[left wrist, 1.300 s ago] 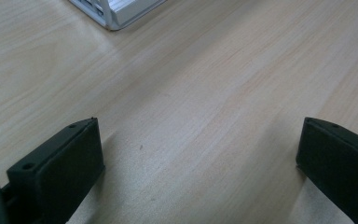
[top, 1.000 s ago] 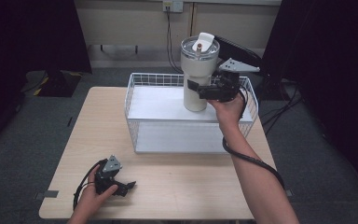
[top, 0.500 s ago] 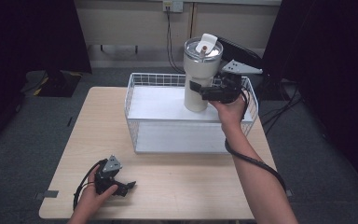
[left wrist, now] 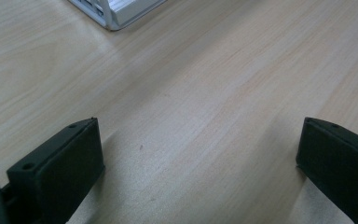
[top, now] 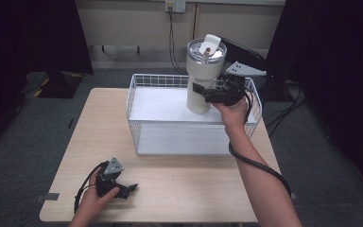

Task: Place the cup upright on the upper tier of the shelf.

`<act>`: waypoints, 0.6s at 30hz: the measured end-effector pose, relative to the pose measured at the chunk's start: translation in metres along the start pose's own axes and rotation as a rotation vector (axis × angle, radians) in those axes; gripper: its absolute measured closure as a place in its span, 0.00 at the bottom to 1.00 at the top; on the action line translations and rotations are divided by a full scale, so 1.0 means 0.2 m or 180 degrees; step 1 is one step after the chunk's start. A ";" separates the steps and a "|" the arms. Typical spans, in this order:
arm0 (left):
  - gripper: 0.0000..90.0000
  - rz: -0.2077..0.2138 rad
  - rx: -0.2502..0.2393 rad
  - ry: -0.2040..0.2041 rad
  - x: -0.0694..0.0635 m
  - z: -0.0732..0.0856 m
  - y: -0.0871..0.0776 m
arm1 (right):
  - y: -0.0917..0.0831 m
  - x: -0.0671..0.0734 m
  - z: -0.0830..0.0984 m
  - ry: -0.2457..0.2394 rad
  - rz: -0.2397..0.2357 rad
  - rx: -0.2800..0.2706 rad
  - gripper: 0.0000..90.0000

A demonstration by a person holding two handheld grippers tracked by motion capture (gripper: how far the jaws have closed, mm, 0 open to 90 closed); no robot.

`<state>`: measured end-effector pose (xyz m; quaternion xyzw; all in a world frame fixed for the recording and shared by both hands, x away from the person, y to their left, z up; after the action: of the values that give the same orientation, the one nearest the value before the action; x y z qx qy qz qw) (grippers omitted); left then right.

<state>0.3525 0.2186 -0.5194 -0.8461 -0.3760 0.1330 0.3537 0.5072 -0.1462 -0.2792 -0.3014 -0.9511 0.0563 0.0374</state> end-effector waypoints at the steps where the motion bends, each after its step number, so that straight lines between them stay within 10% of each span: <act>1: 0.00 0.0001 -0.0001 -0.0001 0.00 0.00 0.00 | 0.00 0.00 0.00 0.0000 0.0001 0.0000 0.10; 18: 0.00 0.0001 0.0001 -0.0001 0.00 0.00 0.00 | -0.03 0.00 0.06 -0.0018 0.0016 0.0329 0.11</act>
<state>0.3524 0.2186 -0.5194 -0.8461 -0.3759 0.1333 0.3537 0.5019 -0.1524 -0.2902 -0.3013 -0.9463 0.1062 0.0500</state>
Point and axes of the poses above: each handheld gripper's, and its own axes: y roughly forward along the jaws, z roughly out of its underside, x roughly to its left, the point moved 2 cm from there along y, roughly forward along the jaws, and after that the axes turned 4 degrees about -z, right-handed, at the moved point
